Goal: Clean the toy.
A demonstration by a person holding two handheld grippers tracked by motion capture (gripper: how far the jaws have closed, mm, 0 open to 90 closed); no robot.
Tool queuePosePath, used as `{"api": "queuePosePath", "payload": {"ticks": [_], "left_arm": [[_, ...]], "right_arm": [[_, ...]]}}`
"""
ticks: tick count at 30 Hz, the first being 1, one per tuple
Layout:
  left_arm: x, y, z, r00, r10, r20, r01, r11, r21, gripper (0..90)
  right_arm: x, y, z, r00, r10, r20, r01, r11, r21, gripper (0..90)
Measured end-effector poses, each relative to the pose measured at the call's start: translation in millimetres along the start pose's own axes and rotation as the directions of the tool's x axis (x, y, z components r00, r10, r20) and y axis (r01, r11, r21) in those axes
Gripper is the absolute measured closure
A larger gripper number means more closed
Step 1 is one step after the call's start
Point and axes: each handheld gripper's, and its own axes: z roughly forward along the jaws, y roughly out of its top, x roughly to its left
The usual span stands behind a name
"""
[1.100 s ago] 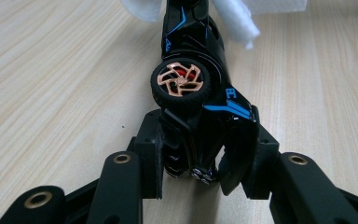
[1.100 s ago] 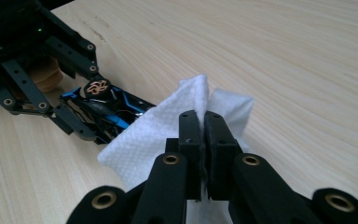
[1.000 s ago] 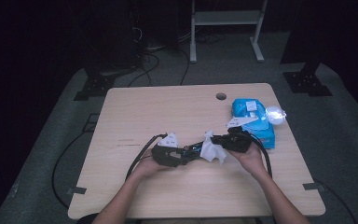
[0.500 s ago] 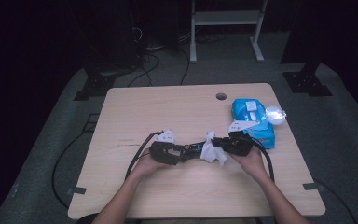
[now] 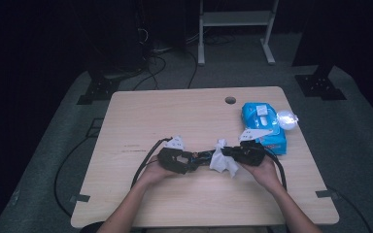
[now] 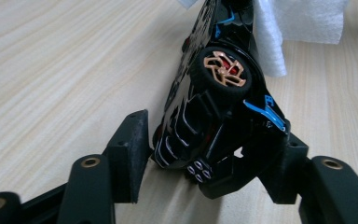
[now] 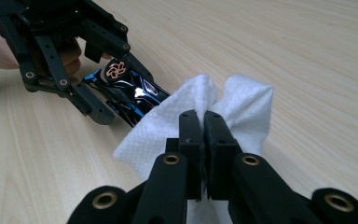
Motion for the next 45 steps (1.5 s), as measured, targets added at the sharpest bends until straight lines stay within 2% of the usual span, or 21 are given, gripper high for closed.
{"api": "queuePosePath", "payload": {"ticks": [5,9,11,17,20,25,30,34,36,41,45], "left_arm": [[-2.4,0.0,4.3,0.9998,0.013,0.015,-0.014,0.9994,0.031,33.7],[-4.8,0.5,6.4,0.9997,0.009,0.022,-0.010,0.9991,0.040,29.9],[-8.5,0.9,8.3,0.9994,0.031,0.014,-0.032,0.9974,0.064,25.3],[-10.3,0.8,6.5,0.9986,0.048,0.022,-0.049,0.9968,0.064,21.8],[-14.2,0.8,6.4,0.9970,0.075,0.019,-0.076,0.9950,0.065,19.6],[-14.3,-0.1,5.1,0.9960,0.089,0.015,-0.089,0.9936,0.069,19.2],[-14.5,-0.9,4.6,0.9952,0.093,0.030,-0.095,0.9934,0.064,18.2],[-16.1,-1.1,4.1,0.9939,0.103,0.038,-0.106,0.9920,0.069,17.1],[-16.2,-1.8,5.5,0.9943,0.099,0.040,-0.102,0.9909,0.087,16.8],[-18.7,-2.7,6.4,0.9910,0.132,0.024,-0.134,0.9859,0.101,16.5],[-17.1,-2.8,4.9,0.9920,0.120,0.039,-0.123,0.9880,0.093,16.6]], "right_arm": [[5.9,-2.4,-3.3,0.9998,-0.018,0.004,0.018,1.000,0.018,86.1],[6.5,-5.5,-4.8,0.9999,-0.009,-0.005,0.009,1.000,0.014,86.0],[8.6,-8.9,-4.0,0.9999,-0.011,-0.006,0.011,1.000,0.019,86.1],[10.7,-10.3,-3.7,0.9999,-0.008,-0.010,0.008,1.000,0.024,86.1],[13.0,-12.0,-1.5,0.9998,-0.013,-0.014,0.014,0.999,0.043,86.1],[14.4,-11.8,0.9,0.9997,-0.015,-0.016,0.016,0.999,0.049,86.1],[16.0,-13.5,0.3,0.9998,-0.018,-0.013,0.018,0.998,0.052,86.0],[19.4,-15.0,-0.9,0.9989,-0.047,-0.002,0.047,0.996,0.075,86.0],[19.7,-15.3,-1.0,0.9990,-0.045,-0.002,0.045,0.996,0.077,86.0],[23.7,-18.8,1.6,0.9986,-0.053,0.009,0.052,0.994,0.091,86.0],[24.4,-20.0,3.4,0.9986,-0.052,0.001,0.052,0.993,0.110,85.9]]}}
